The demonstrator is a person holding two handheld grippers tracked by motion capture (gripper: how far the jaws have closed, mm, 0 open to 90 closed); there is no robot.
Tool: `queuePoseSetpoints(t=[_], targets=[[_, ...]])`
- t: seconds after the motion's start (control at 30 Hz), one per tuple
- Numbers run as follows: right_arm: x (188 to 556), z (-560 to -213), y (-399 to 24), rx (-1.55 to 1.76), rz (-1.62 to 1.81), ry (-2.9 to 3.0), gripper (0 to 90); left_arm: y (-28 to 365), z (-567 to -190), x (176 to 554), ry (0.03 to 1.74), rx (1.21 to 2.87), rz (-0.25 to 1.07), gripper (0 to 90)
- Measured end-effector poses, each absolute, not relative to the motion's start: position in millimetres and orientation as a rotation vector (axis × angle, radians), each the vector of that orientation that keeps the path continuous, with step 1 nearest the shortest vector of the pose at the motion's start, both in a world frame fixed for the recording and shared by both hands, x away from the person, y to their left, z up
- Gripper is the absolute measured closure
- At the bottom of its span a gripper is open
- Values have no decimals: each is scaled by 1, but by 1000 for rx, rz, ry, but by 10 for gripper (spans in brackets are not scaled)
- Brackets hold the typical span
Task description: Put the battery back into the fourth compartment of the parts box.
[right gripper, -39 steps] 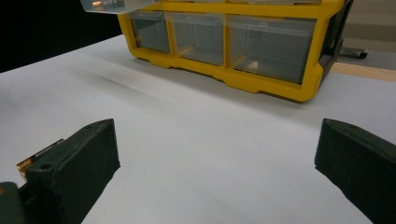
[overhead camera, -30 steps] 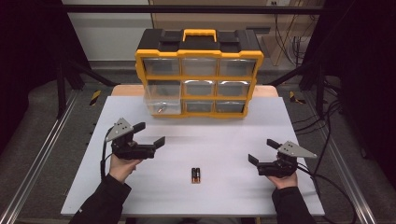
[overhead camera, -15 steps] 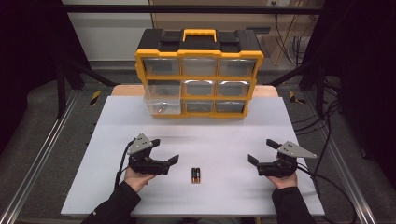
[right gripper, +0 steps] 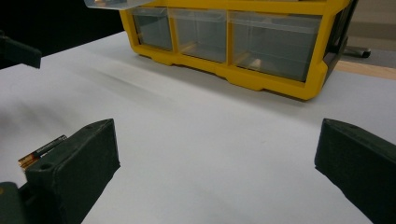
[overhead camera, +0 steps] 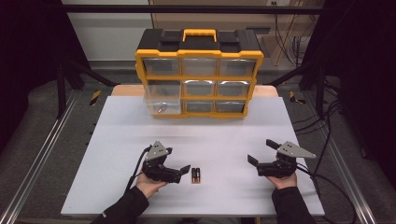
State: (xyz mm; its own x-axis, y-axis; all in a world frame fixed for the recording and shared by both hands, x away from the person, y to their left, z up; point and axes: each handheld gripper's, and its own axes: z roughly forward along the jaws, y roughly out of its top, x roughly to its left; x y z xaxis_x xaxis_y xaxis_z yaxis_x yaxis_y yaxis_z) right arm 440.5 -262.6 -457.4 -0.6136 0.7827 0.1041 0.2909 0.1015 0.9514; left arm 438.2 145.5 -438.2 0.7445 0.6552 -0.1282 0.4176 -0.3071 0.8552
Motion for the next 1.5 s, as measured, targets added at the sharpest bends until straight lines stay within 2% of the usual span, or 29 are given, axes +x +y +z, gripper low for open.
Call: queuePoseSetpoints(t=[0.23,0.57,0.83,0.93,1.07,1.23,1.5], targets=[[441,-458,-263,1043,1525,1955,2,122,-455,434,812,2024,243,28],[441,-458,-262,1043,1525,1957,2,111,-468,436,875,2082,197,53],[441,-458,-262,1042,1526,1958,2,108,-476,438,937,2102,152,216],[441,-458,-263,1043,1524,1956,2,108,-477,438,948,2113,153,305],[441,-458,-263,1042,1525,1956,2,106,-477,436,946,2122,161,358],[441,-458,-262,1043,1524,1960,2,105,-478,435,955,2139,172,479],[441,-458,-262,1042,1523,1961,2,101,-477,431,964,2163,197,570]])
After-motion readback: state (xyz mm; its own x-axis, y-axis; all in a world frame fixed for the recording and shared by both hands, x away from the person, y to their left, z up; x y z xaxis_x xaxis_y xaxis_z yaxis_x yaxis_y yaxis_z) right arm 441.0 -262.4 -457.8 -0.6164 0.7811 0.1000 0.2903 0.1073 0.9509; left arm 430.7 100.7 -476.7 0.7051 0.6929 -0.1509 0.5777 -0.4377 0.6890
